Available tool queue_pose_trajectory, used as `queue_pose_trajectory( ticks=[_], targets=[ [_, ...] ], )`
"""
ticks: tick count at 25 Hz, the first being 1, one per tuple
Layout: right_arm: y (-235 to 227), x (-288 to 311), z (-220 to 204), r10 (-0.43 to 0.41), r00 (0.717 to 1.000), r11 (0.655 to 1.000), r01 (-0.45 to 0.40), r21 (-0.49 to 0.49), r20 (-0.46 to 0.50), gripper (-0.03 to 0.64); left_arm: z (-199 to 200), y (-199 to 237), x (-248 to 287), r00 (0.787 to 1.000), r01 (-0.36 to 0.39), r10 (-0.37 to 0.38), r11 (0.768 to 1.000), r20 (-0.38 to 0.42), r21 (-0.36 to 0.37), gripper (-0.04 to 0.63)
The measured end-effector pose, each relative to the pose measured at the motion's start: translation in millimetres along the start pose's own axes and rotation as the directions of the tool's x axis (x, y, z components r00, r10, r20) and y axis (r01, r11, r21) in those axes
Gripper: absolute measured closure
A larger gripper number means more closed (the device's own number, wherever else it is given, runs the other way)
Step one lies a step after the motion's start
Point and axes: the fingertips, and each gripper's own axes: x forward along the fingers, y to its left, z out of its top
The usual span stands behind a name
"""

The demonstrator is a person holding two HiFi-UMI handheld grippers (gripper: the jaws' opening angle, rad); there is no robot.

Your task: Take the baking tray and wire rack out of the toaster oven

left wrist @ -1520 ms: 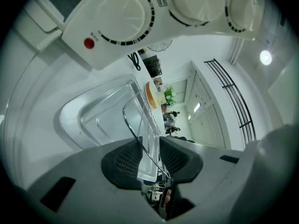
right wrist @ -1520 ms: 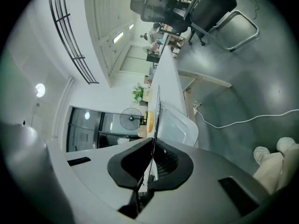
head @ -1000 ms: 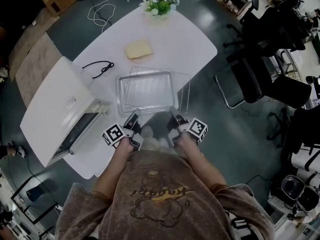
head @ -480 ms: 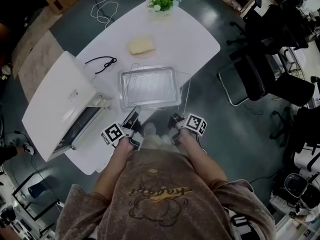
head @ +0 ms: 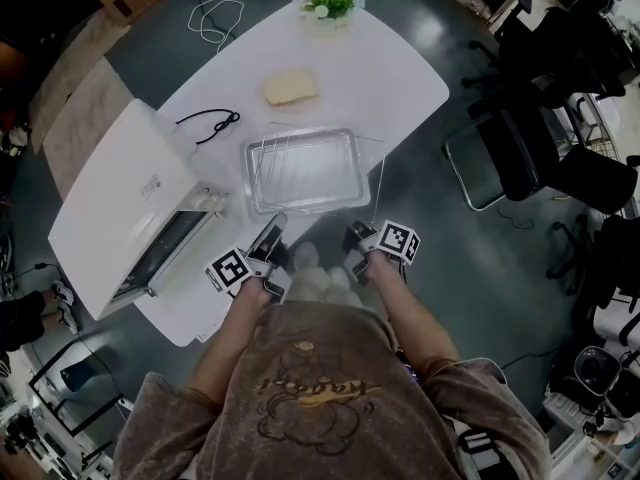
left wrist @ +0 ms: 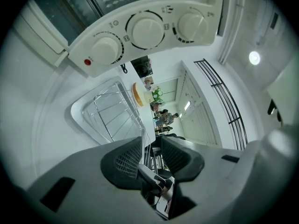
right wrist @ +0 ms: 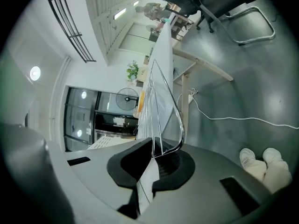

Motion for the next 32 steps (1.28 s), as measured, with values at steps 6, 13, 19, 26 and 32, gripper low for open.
queue_pose_trajectory(
  ticks=[6,13,19,26,32],
  targets=[
    [-6,4,-10,-0.011,0.999,1.000,0.010,-0.005,-0.047,0.612,-1,-1,-1,1.000,0.020,-0.020,1.000,-0.001,-0.007,0.477],
    [-2,6,-11,0.018,0.999,1.000,-0.018,0.002,-0.032,0.542,-1,0,-1,1.000,0.017,-0.017,1.000,-0.008,-0.014,0.477],
    [-8,-6,-31,-0.005,0.997,1.000,0.005,-0.010,-0.071,0.528,-3,4,1,1.000,0.004,-0.004,1.000,-0.028,0.023,0.477],
    [22,-34,-50,0.042,0.989,0.995,-0.054,-0.085,-0.142,0.529,-8,-18,14,0.997,0.062,-0.057,0.994,-0.059,0.093,0.477],
    [111,-59,-16,0.147,0.984,0.937,-0.170,-0.306,-0.097,0.529,0,-81,33,0.982,0.173,-0.141,0.936,-0.122,0.306,0.477]
  ],
)
